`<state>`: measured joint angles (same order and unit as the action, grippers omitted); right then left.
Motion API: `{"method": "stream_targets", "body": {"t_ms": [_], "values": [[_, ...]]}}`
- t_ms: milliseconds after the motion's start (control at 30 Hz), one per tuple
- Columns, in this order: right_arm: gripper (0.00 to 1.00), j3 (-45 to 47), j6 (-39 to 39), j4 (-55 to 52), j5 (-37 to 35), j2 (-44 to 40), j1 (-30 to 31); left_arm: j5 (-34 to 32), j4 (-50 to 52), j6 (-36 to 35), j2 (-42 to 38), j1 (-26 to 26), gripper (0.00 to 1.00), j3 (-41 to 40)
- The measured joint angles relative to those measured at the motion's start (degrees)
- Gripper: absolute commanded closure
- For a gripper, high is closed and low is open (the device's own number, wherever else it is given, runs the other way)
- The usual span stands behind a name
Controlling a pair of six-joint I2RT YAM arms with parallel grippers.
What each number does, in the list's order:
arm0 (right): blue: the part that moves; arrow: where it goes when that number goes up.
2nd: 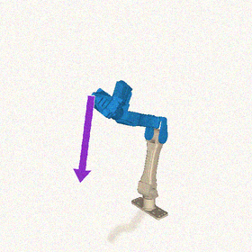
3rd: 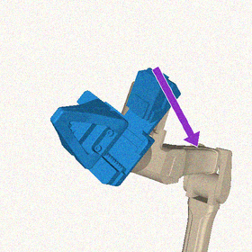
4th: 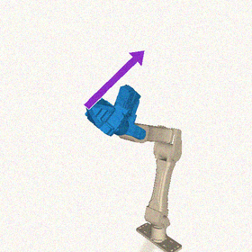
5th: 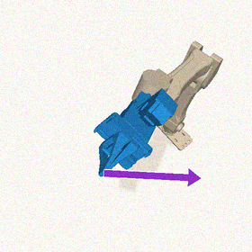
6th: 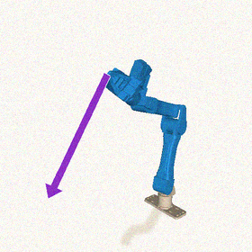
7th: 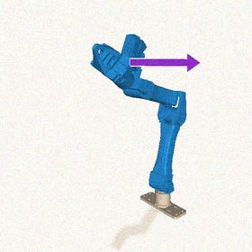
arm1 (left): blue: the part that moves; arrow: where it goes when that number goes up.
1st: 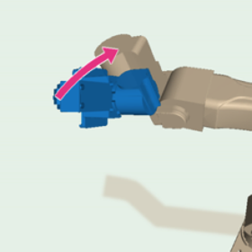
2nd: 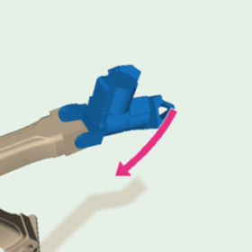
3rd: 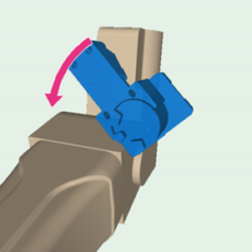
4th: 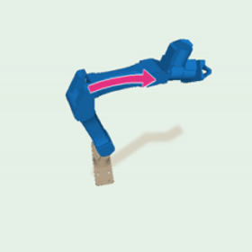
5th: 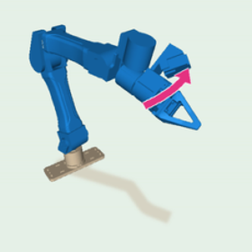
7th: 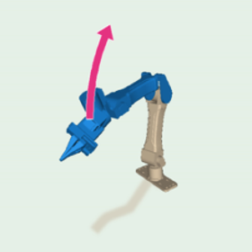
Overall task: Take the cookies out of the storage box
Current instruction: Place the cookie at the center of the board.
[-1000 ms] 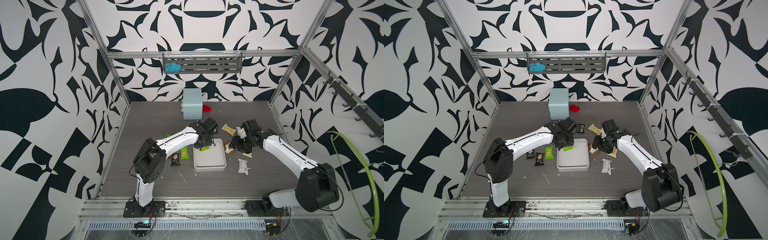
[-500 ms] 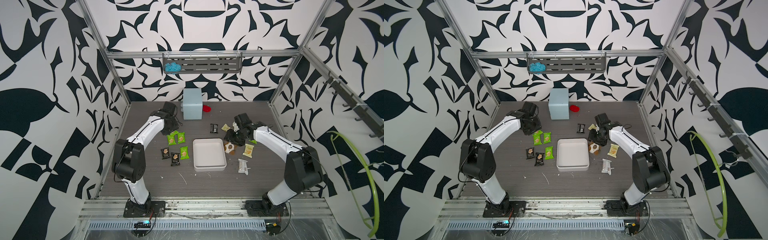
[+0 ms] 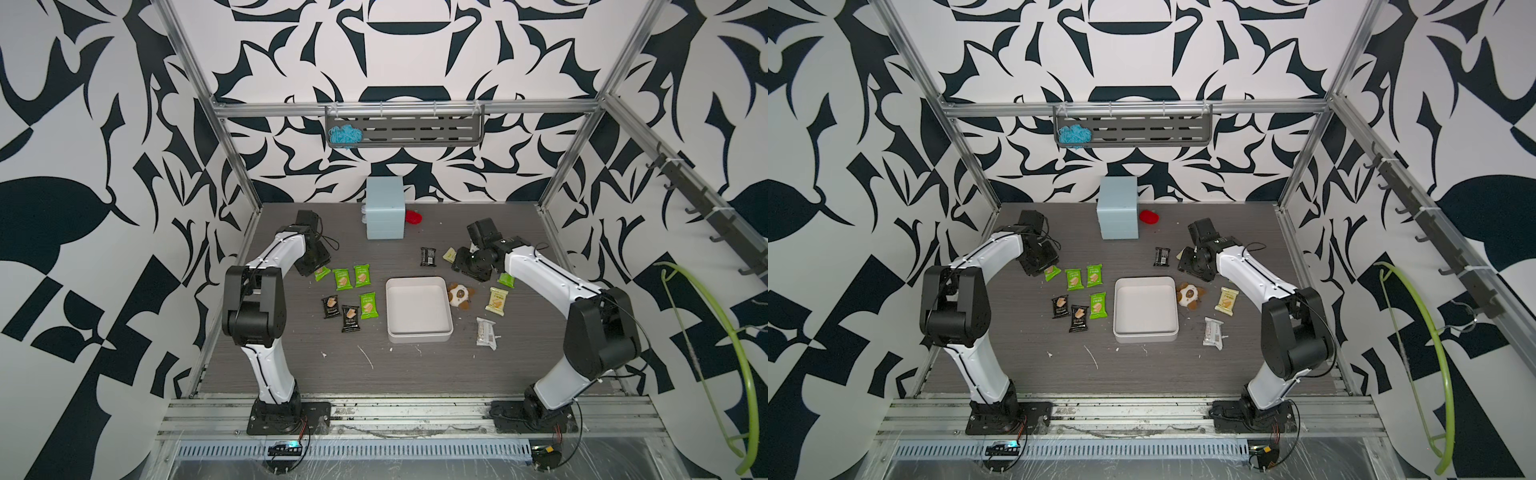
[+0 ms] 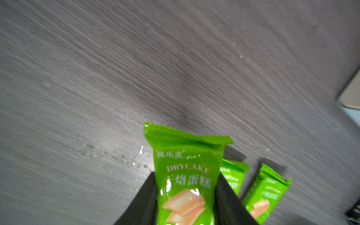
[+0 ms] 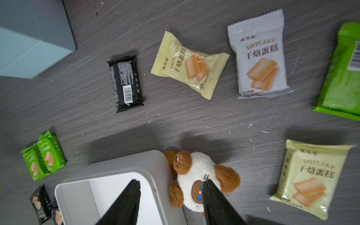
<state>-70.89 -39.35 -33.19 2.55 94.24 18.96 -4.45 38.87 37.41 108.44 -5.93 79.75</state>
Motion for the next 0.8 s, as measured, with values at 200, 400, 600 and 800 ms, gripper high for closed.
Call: {"method": "stream_targets", "body": {"t_ms": [200, 400, 600, 800], "values": [[0.41, 0.04, -0.37, 0.04, -4.48, -0.44, -0.24, 0.79, -0.55, -0.46, 3.50, -0.20, 0.53, 0.00], [0.39, 2.23, 1.70, 0.17, -9.01, -5.25, -3.48, 0.83, -0.74, -1.07, 4.17, -0.20, 0.40, 0.00], [0.36, 8.48, 12.00, 4.90, -18.62, -9.84, -7.56, 0.63, -0.68, -1.64, 4.17, -0.20, 0.31, 0.00], [0.33, 26.14, 22.38, 21.42, -27.10, -16.17, -9.46, -2.38, -0.35, -4.72, 1.68, -0.20, 0.29, -0.24]]}}
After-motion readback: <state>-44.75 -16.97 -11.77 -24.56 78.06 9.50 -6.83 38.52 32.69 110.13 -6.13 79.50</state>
